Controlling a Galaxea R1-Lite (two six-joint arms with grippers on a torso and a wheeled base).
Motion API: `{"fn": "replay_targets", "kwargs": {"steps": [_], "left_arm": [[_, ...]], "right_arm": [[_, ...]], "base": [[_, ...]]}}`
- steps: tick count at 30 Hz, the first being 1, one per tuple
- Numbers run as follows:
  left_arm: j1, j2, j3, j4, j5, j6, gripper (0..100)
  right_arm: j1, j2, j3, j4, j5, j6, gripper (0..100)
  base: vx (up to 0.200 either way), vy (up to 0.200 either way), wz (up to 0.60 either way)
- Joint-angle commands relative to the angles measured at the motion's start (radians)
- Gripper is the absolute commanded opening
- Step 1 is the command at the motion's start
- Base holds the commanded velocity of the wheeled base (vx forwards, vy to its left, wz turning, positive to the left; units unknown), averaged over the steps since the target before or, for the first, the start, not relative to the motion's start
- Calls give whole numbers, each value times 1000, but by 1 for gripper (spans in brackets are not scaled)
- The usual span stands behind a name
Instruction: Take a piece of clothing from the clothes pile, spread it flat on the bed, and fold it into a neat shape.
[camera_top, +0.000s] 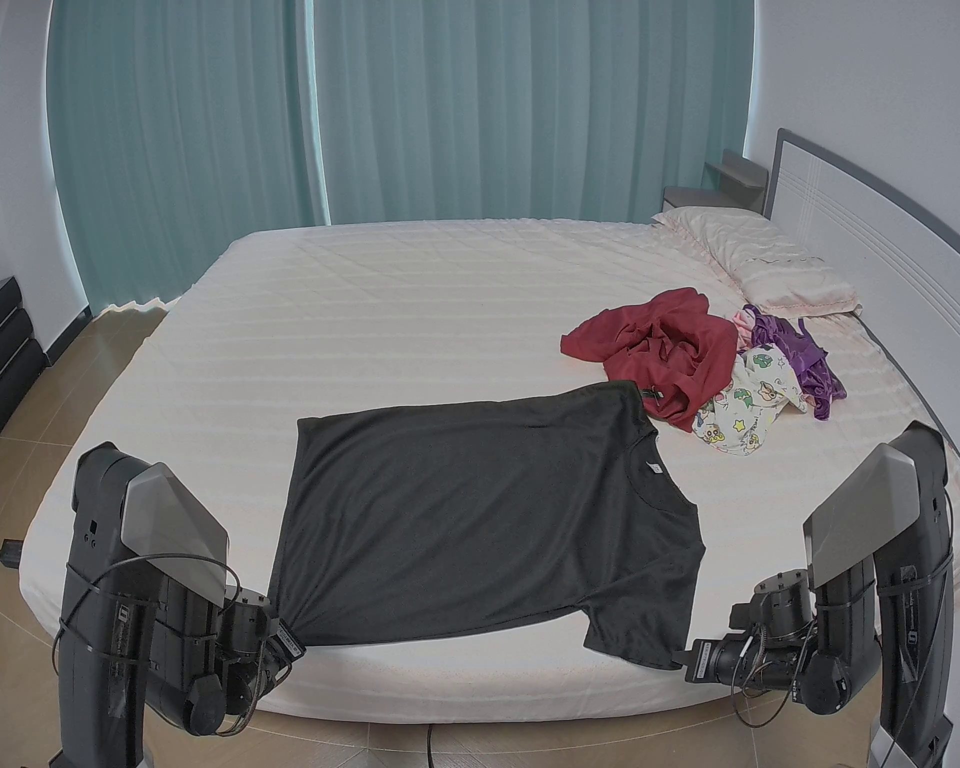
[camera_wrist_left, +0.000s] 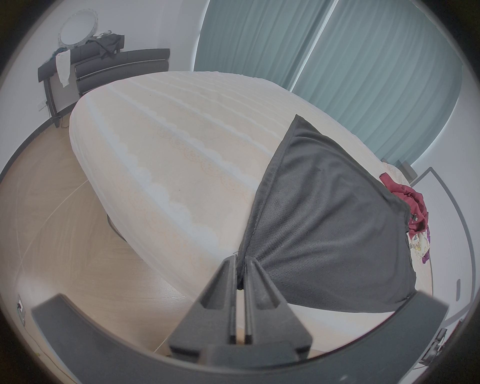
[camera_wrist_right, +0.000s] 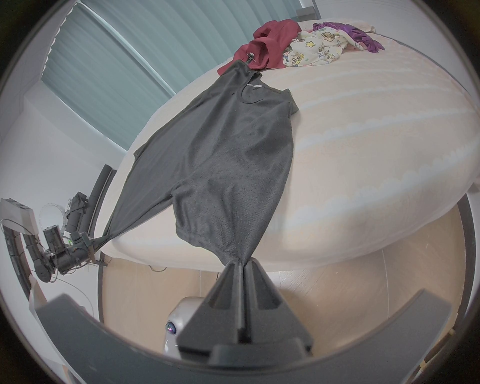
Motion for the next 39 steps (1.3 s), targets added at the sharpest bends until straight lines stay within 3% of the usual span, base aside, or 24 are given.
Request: {"fn": "replay_targets", "kwargs": {"steps": [1,9,14,19,30,34,39], "left_arm": [[1,1,0,-18,6,0,0],[0,-17,32,-18,-1,-2,0],[1,-41,44,-18,-4,0,0],[3,-120,84,-18,-22,12,0],[11,-169,167,-18,-63,210,0],[9,-157,169,-9,-59,219,0],[-17,-190,169,139,-59,219,0]], "right_arm": [[-36,-78,80,-12,50,-4,0],[-62,-89,108,-1,62,-29,0],[-62,-139,108,95,62,-52,0],[-98,-213,108,259,64,-151,0],[-105,-320,108,485,64,-220,0],[-105,-337,108,506,62,-222,0],[-106,-412,108,578,64,-222,0]], "base": [[0,0,0],[0,0,0],[0,0,0],[0,0,0],[0,0,0],[0,0,0],[0,0,0]]}}
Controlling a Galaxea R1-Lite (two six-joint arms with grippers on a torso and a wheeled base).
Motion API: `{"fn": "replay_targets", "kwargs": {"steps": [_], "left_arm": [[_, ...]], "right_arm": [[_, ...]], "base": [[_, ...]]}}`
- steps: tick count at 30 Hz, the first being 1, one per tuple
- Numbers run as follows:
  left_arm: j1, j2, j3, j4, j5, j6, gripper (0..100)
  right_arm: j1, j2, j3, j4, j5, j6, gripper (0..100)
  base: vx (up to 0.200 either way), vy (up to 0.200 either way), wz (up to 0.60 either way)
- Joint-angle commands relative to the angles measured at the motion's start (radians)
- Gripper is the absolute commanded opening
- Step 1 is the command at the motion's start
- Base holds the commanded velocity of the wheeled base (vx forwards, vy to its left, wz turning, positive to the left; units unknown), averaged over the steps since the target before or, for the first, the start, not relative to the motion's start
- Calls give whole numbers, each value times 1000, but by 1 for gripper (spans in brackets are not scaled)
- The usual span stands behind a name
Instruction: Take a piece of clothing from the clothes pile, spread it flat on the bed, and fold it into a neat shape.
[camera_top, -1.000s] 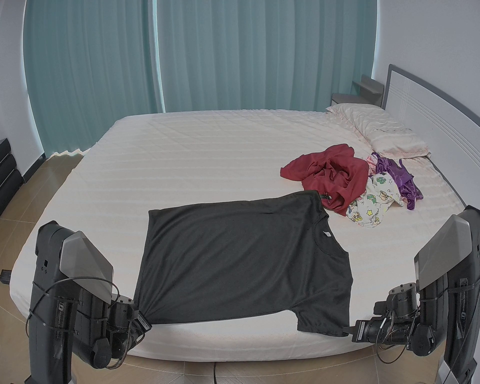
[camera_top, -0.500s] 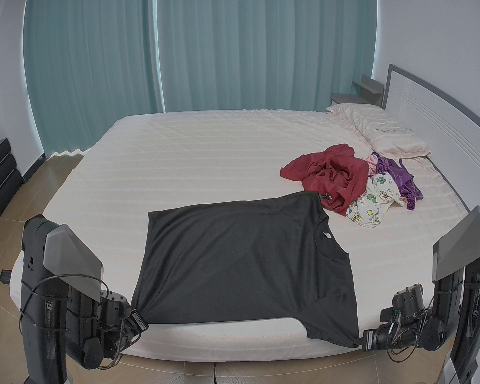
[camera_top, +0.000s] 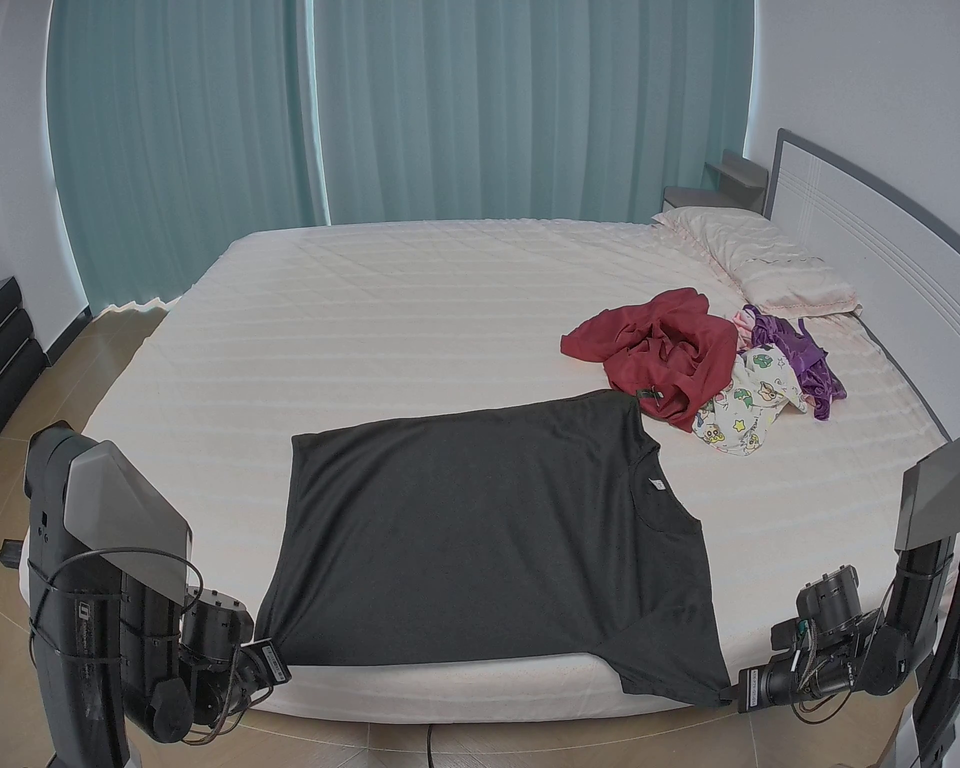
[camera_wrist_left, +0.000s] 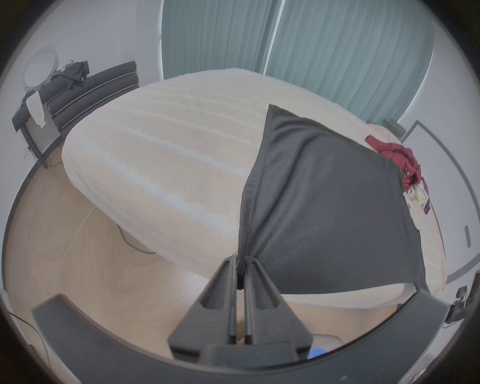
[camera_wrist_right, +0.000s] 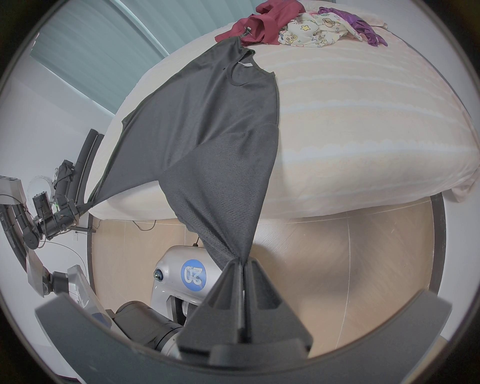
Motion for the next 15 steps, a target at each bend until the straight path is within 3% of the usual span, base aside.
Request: {"fn": "replay_targets", "kwargs": {"steps": [1,9,15], "left_arm": [[-18,-32,17,68,1,-1,0],[-42,-162,17,329,-59,1,0],[-78,-254,15,509,-68,3,0]], "right_arm": [[0,-71,18,42,1,0,0],[1,-91,18,117,4,-22,0],[0,-171,18,261,16,-91,0]], "base": [[0,0,0],[0,0,0],[0,0,0]]}}
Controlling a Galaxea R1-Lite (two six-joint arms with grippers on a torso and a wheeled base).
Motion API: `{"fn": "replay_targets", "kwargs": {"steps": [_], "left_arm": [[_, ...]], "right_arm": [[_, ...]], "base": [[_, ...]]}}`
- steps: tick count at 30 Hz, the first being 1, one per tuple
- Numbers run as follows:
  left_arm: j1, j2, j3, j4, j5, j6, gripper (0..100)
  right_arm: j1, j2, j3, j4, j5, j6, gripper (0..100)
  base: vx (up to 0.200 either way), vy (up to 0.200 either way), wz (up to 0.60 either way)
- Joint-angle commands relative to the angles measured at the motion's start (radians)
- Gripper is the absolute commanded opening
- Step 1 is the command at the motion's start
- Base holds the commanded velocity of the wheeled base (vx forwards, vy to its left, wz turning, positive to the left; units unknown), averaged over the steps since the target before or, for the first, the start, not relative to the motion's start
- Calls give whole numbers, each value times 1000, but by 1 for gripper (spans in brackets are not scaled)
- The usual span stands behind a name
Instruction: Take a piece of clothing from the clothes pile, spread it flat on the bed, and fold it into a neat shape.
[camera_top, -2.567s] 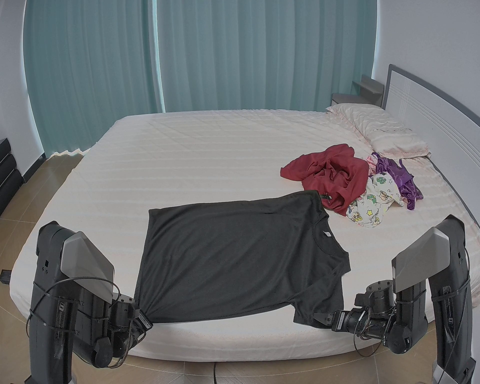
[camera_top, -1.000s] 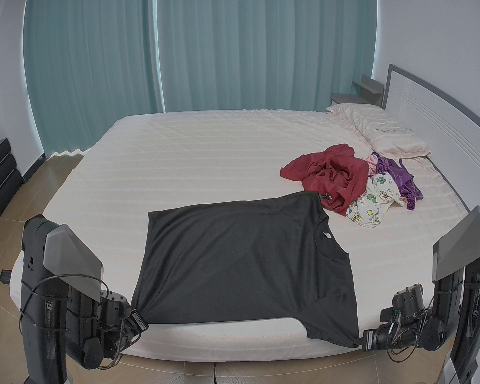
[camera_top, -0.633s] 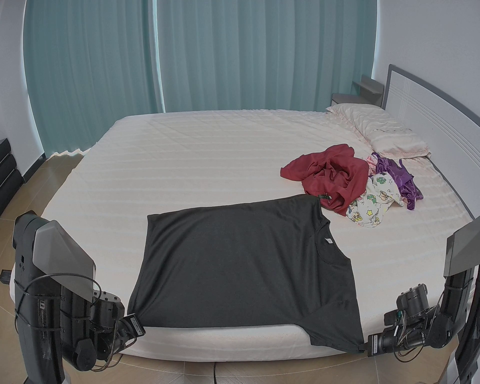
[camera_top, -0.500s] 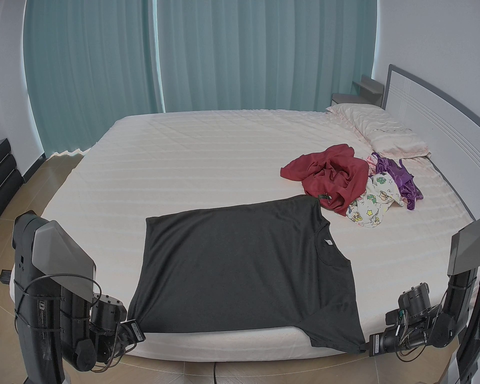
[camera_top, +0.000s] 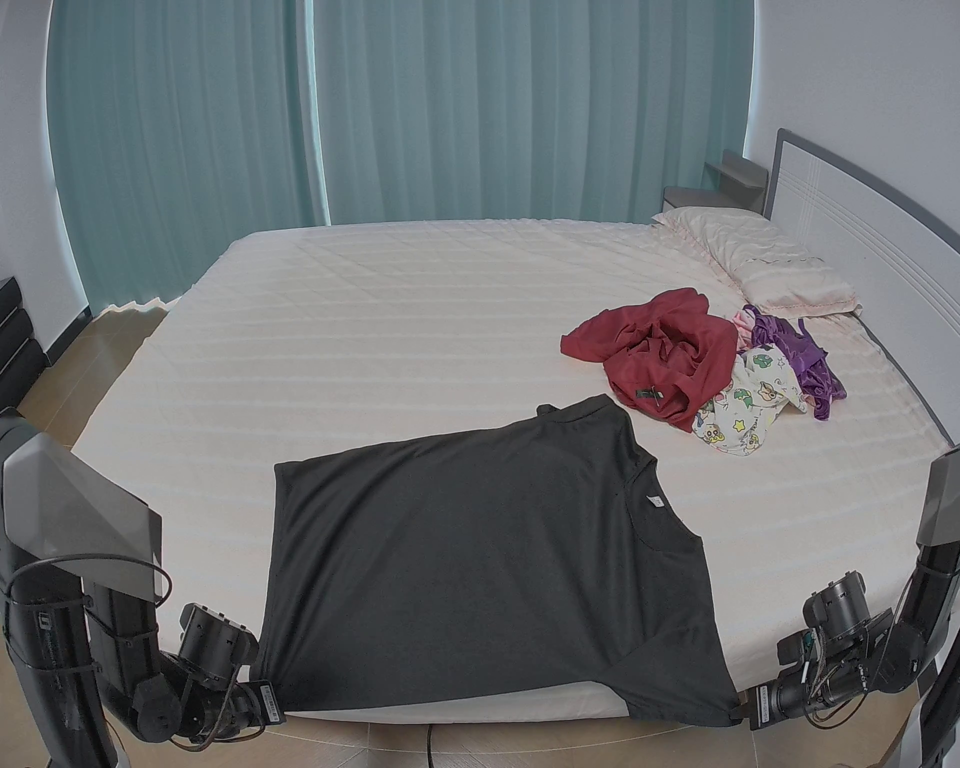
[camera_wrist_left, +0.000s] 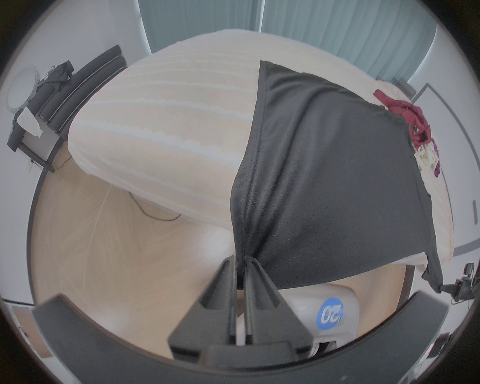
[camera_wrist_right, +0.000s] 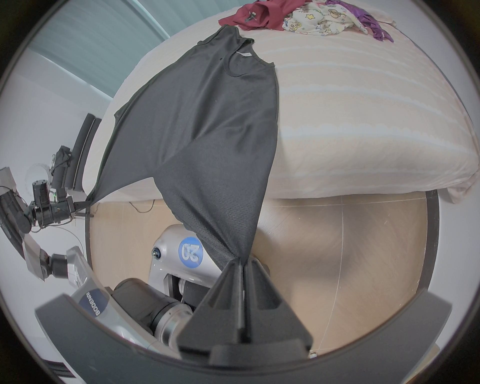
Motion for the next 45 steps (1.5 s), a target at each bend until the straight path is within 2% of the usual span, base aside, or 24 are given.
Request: {"fn": "replay_targets", "kwargs": {"steps": [1,4,9,15,20,29,41,45], "left_arm": [[-44,-109,15,109,-7,1,0],[-66,-126,16,163,-9,0,0],[-76,-120,15,171,-29,-9,0],[-24,-205,10,103,-47,-23,0],[62,-311,-28,97,-49,-26,0],[73,-316,-84,94,-58,-105,0],[145,-178,-245,94,-58,-158,0],[163,-138,-272,94,-60,-164,0]], "right_arm": [[1,-78,18,58,18,-33,0],[1,-84,18,58,24,-35,0],[-2,-98,16,35,25,-38,0],[-8,-153,-15,-25,27,-26,0],[-16,-195,-146,-19,16,0,0],[-18,-170,-323,3,-50,3,0],[-4,-144,-737,368,-55,3,0],[-4,-97,-809,393,-58,3,0]], "base": [[0,0,0],[0,0,0],[0,0,0],[0,0,0],[0,0,0],[0,0,0],[0,0,0],[0,0,0]]}}
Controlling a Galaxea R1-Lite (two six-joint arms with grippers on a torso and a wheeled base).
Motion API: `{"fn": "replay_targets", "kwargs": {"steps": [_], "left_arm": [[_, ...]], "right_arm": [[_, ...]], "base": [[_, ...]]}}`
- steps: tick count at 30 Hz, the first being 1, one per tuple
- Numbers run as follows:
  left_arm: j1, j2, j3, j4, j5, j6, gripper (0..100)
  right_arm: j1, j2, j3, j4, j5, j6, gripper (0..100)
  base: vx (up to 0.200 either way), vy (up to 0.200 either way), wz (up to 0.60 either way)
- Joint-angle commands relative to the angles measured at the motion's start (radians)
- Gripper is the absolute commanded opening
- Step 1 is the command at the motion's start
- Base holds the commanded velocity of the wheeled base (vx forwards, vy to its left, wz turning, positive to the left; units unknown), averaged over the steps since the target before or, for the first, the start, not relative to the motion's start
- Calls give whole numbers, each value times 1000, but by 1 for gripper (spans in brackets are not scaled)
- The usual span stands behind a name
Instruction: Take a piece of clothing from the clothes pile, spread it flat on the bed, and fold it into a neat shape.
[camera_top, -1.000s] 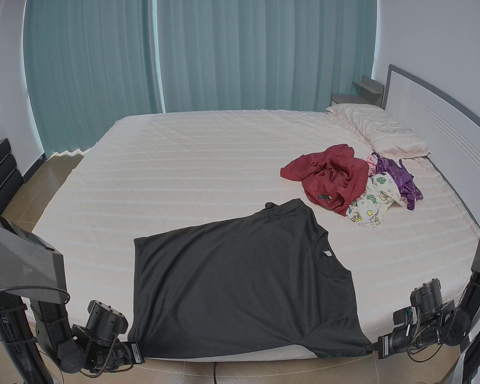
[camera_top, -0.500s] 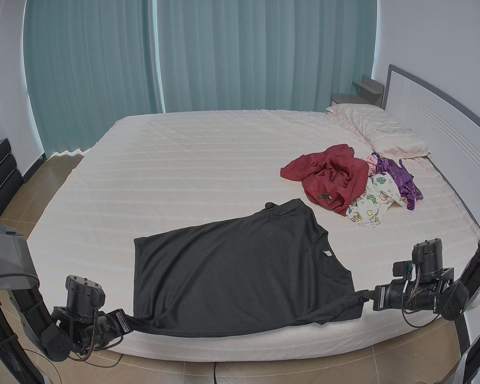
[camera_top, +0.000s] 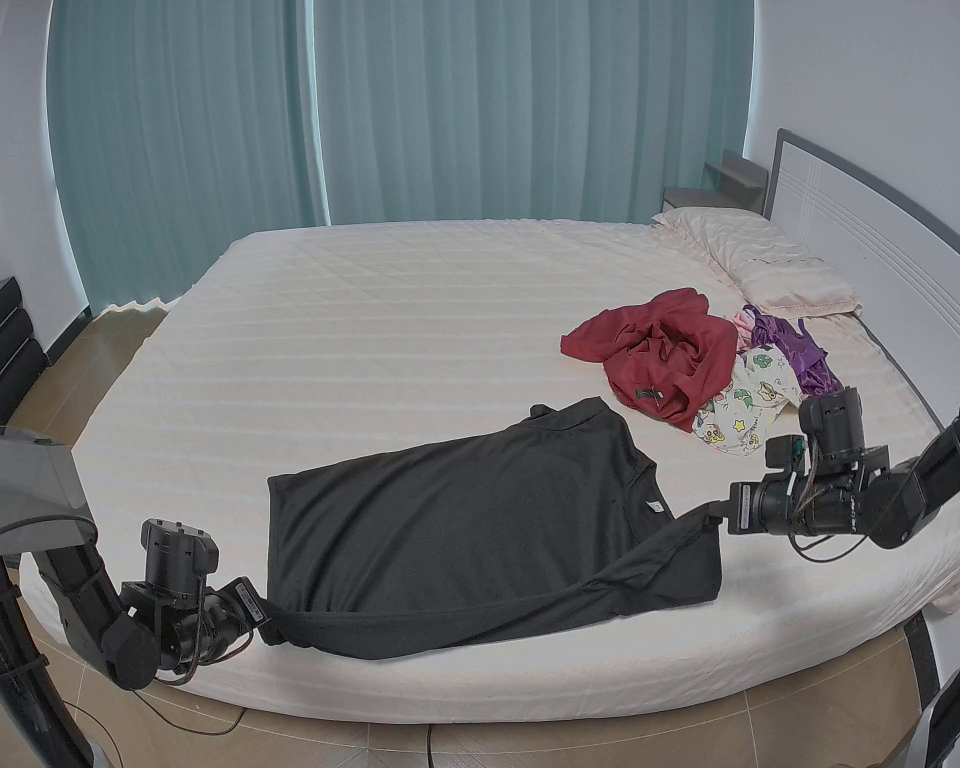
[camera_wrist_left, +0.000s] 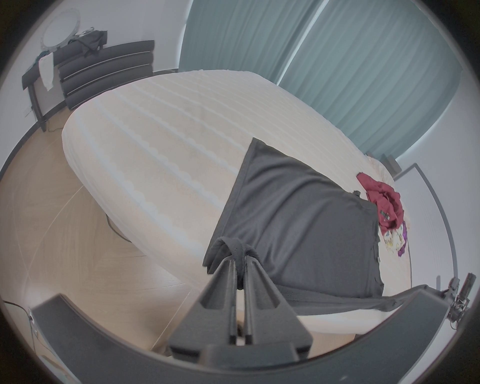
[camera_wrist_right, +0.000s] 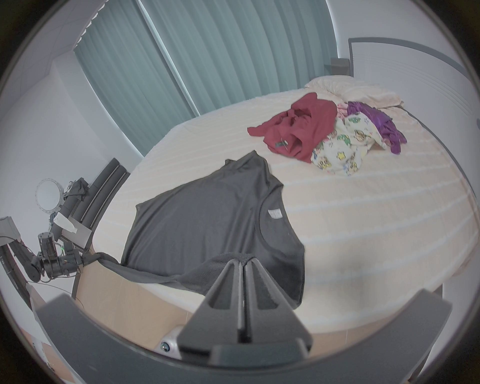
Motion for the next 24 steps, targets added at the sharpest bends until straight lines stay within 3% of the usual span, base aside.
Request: {"fn": "replay_targets", "kwargs": {"steps": [1,24], "left_arm": [[43,101,-74,0,0,-16,0],[87,289,-328,9,5,-24,0]], "right_arm": [[4,79,-133,46,-4,0,0],[-1,303,-353,33,-79,72,0]], "base": [[0,0,0],[0,0,0]]}}
